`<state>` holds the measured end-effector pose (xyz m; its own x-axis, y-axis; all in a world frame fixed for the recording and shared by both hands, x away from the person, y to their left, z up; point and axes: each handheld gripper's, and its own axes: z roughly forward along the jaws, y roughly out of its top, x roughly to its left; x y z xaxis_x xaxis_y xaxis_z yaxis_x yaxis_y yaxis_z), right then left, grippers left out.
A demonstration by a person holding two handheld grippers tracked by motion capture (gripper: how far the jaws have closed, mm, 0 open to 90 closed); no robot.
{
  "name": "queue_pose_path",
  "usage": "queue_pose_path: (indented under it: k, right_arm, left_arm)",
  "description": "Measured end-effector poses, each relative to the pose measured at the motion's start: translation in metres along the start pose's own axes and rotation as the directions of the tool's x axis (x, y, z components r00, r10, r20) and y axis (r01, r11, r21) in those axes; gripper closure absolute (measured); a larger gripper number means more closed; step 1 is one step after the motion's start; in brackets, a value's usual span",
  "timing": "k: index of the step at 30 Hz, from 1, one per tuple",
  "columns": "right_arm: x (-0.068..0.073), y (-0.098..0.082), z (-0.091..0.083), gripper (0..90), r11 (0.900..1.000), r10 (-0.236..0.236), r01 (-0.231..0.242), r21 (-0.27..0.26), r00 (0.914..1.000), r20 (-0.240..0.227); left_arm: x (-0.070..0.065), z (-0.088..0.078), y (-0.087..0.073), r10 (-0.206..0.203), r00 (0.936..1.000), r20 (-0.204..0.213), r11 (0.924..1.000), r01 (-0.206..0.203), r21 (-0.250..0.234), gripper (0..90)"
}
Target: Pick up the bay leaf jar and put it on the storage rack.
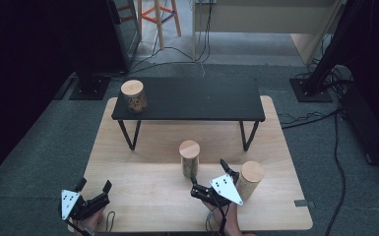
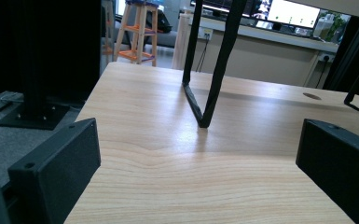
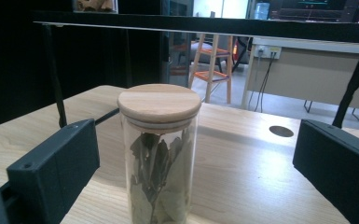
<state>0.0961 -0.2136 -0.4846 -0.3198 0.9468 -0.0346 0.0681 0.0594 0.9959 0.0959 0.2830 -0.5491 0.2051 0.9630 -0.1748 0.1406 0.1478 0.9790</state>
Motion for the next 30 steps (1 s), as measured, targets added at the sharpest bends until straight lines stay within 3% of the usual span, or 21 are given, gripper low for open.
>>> queue_pose_path:
  k: [30]
  right_arm:
    - [0.006,0.003,0.029,0.5,1.0,0.001,-0.002,-0.018,0.9995,-0.033]
  left_arm:
    - [0.0,0.0,0.001,0.002,1.0,-0.001,1.0,-0.002,0.006,0.0]
